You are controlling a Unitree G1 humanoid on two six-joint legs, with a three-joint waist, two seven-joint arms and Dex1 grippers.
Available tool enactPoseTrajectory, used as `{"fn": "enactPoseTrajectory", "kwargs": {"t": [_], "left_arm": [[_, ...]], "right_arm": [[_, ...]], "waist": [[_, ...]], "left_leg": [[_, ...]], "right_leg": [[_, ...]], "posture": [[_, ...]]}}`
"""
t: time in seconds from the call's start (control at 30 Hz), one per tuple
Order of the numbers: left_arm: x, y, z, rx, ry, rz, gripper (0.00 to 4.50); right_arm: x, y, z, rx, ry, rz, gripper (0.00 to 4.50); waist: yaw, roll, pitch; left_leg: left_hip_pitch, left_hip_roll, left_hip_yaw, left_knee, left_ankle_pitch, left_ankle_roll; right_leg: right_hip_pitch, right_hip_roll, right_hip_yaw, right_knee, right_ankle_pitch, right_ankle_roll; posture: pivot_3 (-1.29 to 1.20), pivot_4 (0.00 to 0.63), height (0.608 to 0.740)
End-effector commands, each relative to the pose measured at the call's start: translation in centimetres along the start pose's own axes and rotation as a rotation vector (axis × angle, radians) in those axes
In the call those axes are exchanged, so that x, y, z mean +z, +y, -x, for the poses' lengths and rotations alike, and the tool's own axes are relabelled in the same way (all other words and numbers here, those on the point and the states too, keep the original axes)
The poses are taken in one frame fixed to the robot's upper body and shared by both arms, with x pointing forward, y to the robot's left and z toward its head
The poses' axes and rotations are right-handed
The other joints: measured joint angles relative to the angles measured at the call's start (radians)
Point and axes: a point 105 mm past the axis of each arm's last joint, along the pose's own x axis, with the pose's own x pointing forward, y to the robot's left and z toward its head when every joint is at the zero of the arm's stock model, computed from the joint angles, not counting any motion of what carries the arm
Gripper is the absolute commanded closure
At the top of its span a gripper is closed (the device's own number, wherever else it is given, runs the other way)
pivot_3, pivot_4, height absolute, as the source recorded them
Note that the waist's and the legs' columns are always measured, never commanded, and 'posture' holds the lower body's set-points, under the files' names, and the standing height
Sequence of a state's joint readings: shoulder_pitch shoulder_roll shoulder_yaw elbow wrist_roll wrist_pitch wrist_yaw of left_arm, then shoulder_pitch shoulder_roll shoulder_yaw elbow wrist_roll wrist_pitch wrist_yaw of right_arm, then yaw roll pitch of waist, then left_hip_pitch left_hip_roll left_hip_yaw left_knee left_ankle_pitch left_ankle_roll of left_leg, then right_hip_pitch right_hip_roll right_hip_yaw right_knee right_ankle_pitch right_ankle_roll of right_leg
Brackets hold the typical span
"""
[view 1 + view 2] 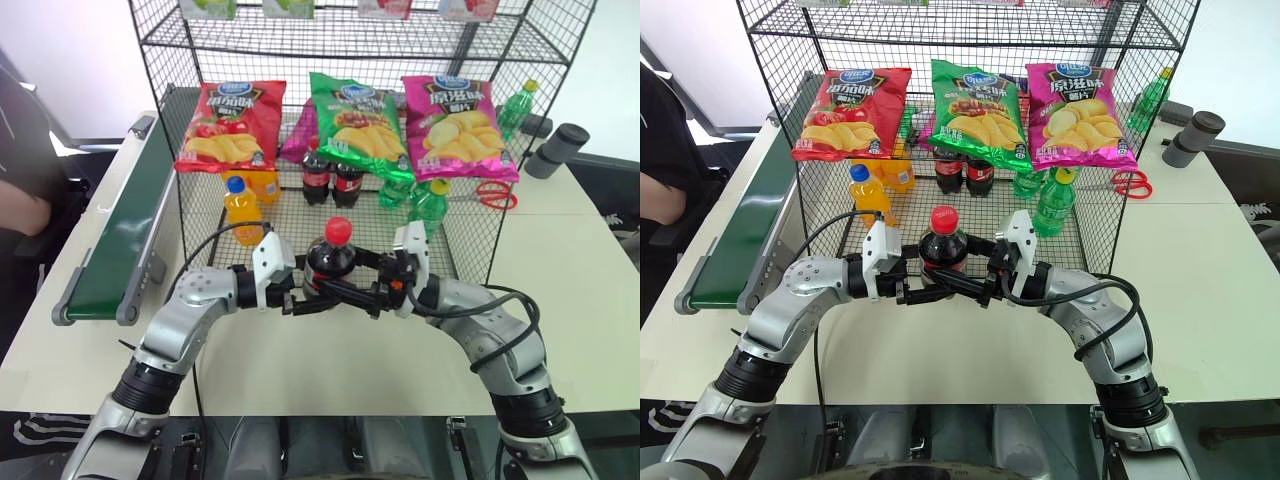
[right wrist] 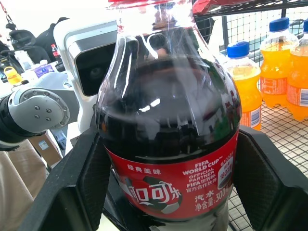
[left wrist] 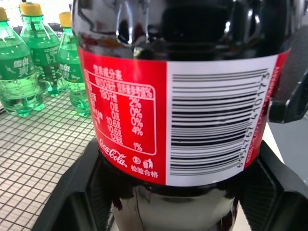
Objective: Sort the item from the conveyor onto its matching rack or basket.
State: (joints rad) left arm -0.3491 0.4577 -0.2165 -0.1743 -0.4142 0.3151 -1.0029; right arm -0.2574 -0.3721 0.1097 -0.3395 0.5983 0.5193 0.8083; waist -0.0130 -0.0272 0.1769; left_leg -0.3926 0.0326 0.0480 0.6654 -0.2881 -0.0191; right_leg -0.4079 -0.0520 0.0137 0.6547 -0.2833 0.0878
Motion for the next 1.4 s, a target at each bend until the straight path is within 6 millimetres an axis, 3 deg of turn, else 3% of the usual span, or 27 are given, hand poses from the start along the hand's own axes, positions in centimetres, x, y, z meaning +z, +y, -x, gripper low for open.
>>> {"fn": "enactPoseTrajectory", "kwargs": {"t": [0.03, 0.2, 0.4, 0.67, 0.97, 1.37, 1.4], "left_arm": [[1.5, 0.1, 0.2, 0.020, -0.030, -0.084, 0.06], [0.2, 1.2, 2.1, 0.129, 0.022, -0.061, 0.06], [-2.2, 3.0, 7.5, 0.420, 0.071, -0.020, 0.06], [-1.7, 3.4, 11.0, 0.653, -0.021, -0.006, 0.06], [-1.8, 2.1, 11.3, 0.662, -0.014, 0.007, 0.06], [-1.9, 2.1, 10.5, 0.632, -0.012, 0.012, 0.06], [-1.9, 2.1, 10.5, 0.630, -0.013, 0.012, 0.00]], "right_arm": [[1.7, 0.4, -0.4, 0.010, -0.061, 0.059, 1.51], [2.0, -2.1, -0.4, -0.127, -0.086, 0.125, 1.51], [0.3, -6.2, -0.8, -0.331, -0.078, 0.210, 1.51], [-1.4, -10.6, -3.3, -0.525, -0.116, 0.260, 1.51], [-3.2, -13.0, -5.4, -0.603, -0.101, 0.216, 1.51], [-3.5, -13.7, -6.2, -0.599, -0.109, 0.149, 1.51], [-3.5, -13.7, -6.2, -0.595, -0.109, 0.147, 0.49]], "waist": [[0.000, 0.000, 0.000], [-0.005, 0.000, 0.000], [-0.006, 0.000, 0.000], [-0.009, 0.000, 0.000], [-0.011, 0.001, 0.000], [-0.033, 0.001, 0.000], [-0.033, 0.001, 0.000]], "left_leg": [[0.000, 0.000, 0.000, 0.000, 0.000, 0.000], [0.000, 0.000, 0.000, 0.000, 0.000, 0.000], [0.001, 0.001, 0.000, 0.000, 0.000, 0.000], [0.001, 0.000, 0.002, 0.000, 0.000, 0.000], [0.000, -0.001, 0.002, 0.000, 0.000, -0.001], [0.001, -0.001, 0.002, -0.001, 0.000, -0.001], [0.001, -0.001, 0.002, -0.001, 0.000, -0.001]], "right_leg": [[0.000, 0.000, 0.000, 0.000, 0.000, 0.000], [0.000, 0.001, 0.000, 0.000, 0.000, 0.000], [-0.001, 0.001, 0.001, 0.001, 0.000, 0.000], [-0.002, -0.004, 0.001, 0.002, 0.000, 0.000], [-0.002, -0.006, 0.000, 0.003, 0.000, 0.000], [-0.002, -0.007, 0.000, 0.004, 0.000, 0.000], [-0.002, -0.007, 0.000, 0.004, 0.000, 0.000]], "posture": [[0.00, 0.150, 0.740], [0.00, 0.150, 0.740], [0.00, 0.150, 0.740], [0.00, 0.150, 0.740], [0.00, 0.150, 0.740], [0.00, 0.150, 0.740], [0.00, 0.150, 0.740]]}}
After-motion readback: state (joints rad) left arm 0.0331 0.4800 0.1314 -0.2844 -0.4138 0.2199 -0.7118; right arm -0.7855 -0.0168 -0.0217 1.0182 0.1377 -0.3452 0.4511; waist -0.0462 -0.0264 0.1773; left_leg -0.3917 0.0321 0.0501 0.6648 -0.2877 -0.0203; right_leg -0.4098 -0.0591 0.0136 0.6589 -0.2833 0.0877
